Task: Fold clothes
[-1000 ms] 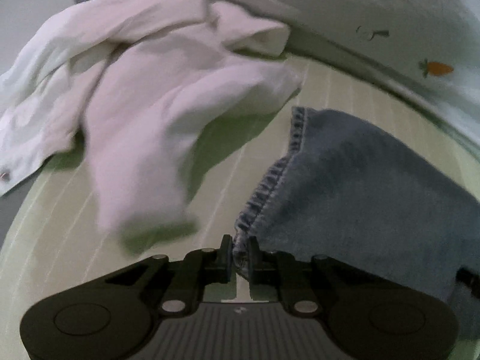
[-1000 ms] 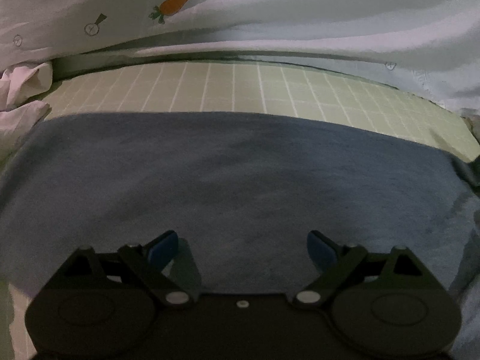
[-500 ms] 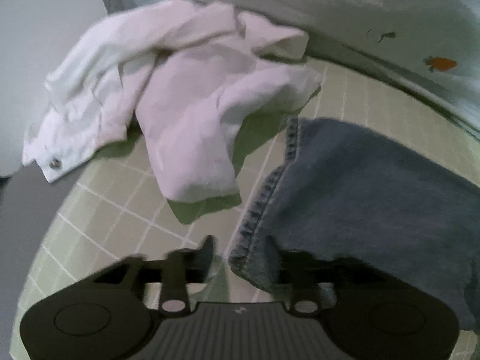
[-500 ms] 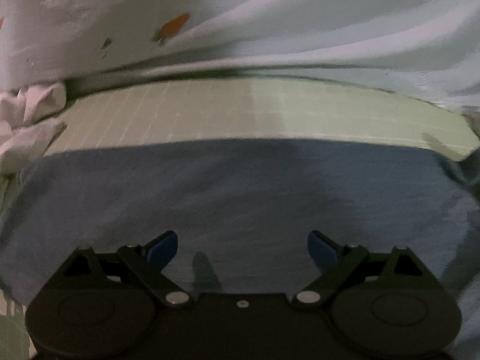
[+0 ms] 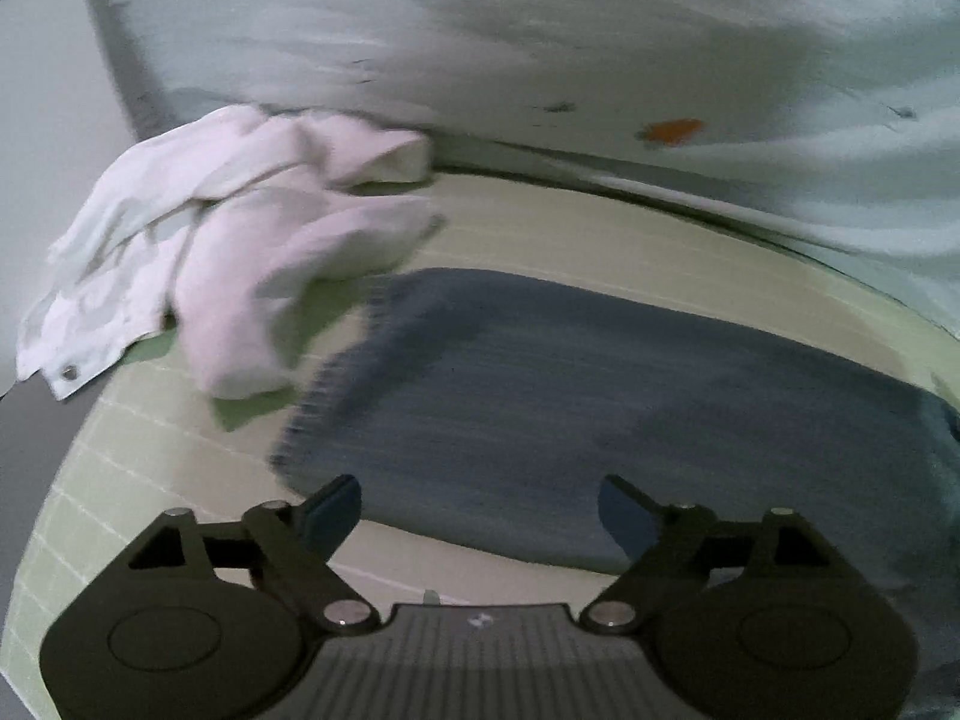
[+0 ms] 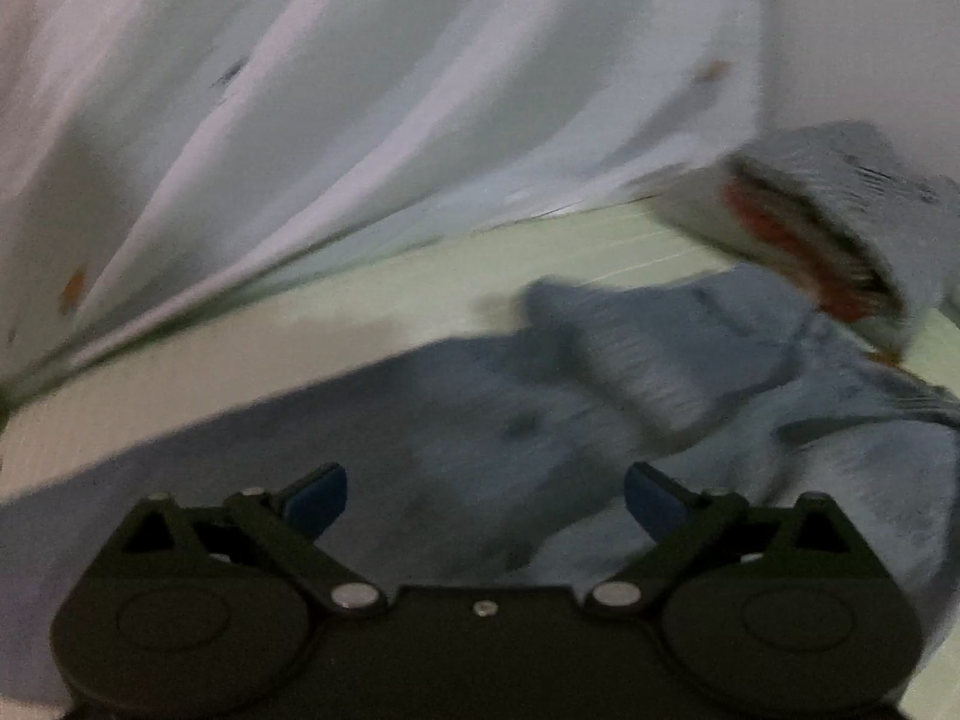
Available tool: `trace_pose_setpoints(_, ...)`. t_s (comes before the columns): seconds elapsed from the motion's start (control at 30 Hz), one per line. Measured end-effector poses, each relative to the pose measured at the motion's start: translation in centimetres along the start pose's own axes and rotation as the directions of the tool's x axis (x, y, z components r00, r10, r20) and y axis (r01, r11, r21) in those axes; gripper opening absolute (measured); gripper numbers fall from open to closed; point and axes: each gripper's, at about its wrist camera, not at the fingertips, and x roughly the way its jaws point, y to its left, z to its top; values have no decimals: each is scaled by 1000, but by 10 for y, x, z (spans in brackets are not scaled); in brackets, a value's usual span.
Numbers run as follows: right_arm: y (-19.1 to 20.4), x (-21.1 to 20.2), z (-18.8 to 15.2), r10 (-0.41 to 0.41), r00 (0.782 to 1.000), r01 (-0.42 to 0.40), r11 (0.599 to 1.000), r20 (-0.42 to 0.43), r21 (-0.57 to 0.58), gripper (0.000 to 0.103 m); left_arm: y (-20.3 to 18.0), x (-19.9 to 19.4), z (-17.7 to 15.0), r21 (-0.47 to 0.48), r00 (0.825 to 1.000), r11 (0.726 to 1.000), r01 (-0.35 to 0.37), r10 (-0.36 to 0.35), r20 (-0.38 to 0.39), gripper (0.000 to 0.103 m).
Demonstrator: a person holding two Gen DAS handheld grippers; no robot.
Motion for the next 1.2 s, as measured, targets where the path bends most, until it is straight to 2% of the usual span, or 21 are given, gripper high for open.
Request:
trace_pose_setpoints(0.1,-51,9,24,21,1000,-23,990,15,138,100,-38,-11,-5,29,1000,1000,8,-9,25,90)
trace_pose_setpoints(0.2,-97,36,47,61,998,-61,953,10,297,99,-72,-22,-6,16,999,1000,20,-21,33,91)
trace_pose_setpoints(0.23,-111,48,54,55,998,-52,940,1,336,96,-83,-25,-7,3,999,1000,24,-24,29,91)
trace_pose_setpoints(0.33,-140,96,76,-42,998,55,905,-41,421,82,-109,-29,-9,-34,1000,999,14,-14,1,91)
trace_pose_setpoints(0.37,-148,113,82,-54,997,75,897,-60,437,78,-118,-29,-10,-45,1000,999,3,-4,-11,91)
trace_pose_setpoints(0.43,-160,144,91,-64,995,94,888,-81,450,78,-133,-28,-11,-63,999,998,-20,18,-39,91)
trace_pose_setpoints(0.5,-163,172,96,-81,989,127,892,-123,433,79,-147,-24,-12,-69,997,996,-48,43,-70,91)
trace_pose_setpoints(0.53,-164,185,99,-93,985,145,897,-142,418,84,-153,-21,-13,-69,995,996,-65,59,-85,91)
trace_pose_setpoints(0.57,-161,192,102,-115,985,158,907,-131,391,85,-158,-19,-14,-65,993,995,-77,71,-96,91)
trace_pose_setpoints(0.63,-155,203,107,-154,978,195,915,-142,353,83,-169,-14,-14,-55,989,994,-98,91,-115,91)
trace_pose_setpoints(0.67,-153,205,109,-174,976,210,914,-133,348,68,-174,-12,-14,-48,988,993,-104,98,-122,91)
trace_pose_setpoints(0.7,-154,210,111,-194,973,227,911,-126,344,58,-179,-10,-14,-41,986,993,-110,104,-128,91)
trace_pose_setpoints(0.73,-155,211,113,-207,972,232,909,-109,345,37,-183,-8,-15,-34,985,993,-115,110,-134,91)
trace_pose_setpoints(0.77,-160,213,116,-195,976,216,908,-94,360,28,-187,-6,-15,-29,983,992,-121,116,-139,91)
trace_pose_setpoints(0.87,-165,226,129,-204,977,210,920,-55,332,17,-193,-6,-16,-20,982,992,-125,121,-143,91)
trace_pose_setpoints(1.0,-177,246,158,-190,982,186,927,-19,325,16,-192,-7,-18,-11,979,989,-145,142,-148,91)
trace_pose_setpoints(1.1,-184,264,168,-142,988,155,947,-65,283,22,-183,-10,-20,-23,976,986,-165,160,-151,91)
trace_pose_setpoints(1.13,-183,264,168,-118,990,134,958,-74,254,31,-178,-12,-21,-28,975,985,-173,167,-148,91)
trace_pose_setpoints(1.17,-180,259,166,-94,993,106,970,-69,217,47,-172,-15,-21,-33,974,983,-181,174,-143,91)
trace_pose_setpoints(1.2,-177,251,163,-64,997,73,981,-52,180,56,-165,-18,-22,-39,974,981,-190,183,-135,91)
